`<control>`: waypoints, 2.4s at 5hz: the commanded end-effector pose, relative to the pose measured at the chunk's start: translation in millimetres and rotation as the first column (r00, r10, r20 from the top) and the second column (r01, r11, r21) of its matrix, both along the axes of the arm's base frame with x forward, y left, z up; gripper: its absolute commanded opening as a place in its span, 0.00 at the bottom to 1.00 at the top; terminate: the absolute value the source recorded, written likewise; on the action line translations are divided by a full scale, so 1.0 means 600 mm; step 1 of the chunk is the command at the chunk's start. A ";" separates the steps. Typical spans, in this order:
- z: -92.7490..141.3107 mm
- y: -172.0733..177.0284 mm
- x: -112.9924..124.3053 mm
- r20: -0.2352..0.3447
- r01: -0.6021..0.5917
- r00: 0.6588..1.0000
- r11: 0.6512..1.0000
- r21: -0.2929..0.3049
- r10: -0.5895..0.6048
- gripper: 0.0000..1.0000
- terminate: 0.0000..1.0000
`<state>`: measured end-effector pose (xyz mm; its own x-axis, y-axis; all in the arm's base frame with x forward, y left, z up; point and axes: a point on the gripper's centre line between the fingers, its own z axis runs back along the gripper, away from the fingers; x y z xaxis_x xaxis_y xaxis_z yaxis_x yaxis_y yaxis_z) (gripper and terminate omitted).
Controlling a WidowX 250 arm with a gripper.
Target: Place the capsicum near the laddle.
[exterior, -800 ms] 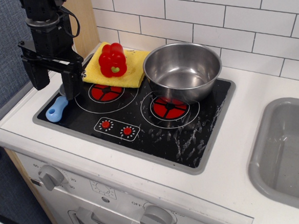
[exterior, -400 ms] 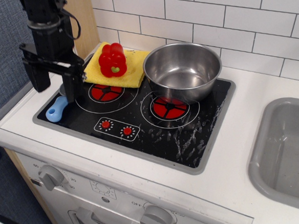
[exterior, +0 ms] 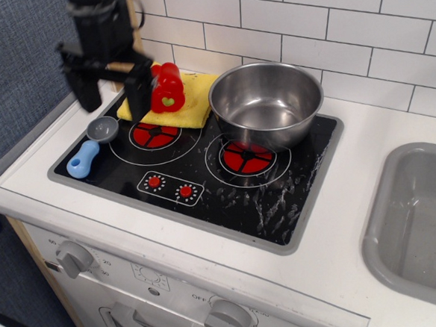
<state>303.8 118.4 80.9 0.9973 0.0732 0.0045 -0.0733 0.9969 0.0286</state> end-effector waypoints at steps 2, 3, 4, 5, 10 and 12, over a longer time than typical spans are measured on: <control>0.039 0.020 0.149 0.064 -0.258 0.965 0.965 0.047 0.254 1.00 0.00; 0.030 0.032 0.162 0.052 -0.285 0.958 0.955 0.080 0.281 1.00 0.00; 0.013 0.036 0.159 0.042 -0.307 0.952 0.948 0.083 0.304 1.00 0.00; -0.022 0.038 0.157 -0.005 -0.328 0.944 0.941 0.086 0.330 1.00 0.00; 0.076 0.052 0.094 0.076 -0.188 0.979 0.982 -0.005 0.188 0.00 0.00; -0.008 0.042 0.015 -0.112 0.090 0.990 0.995 0.042 -0.085 0.00 0.00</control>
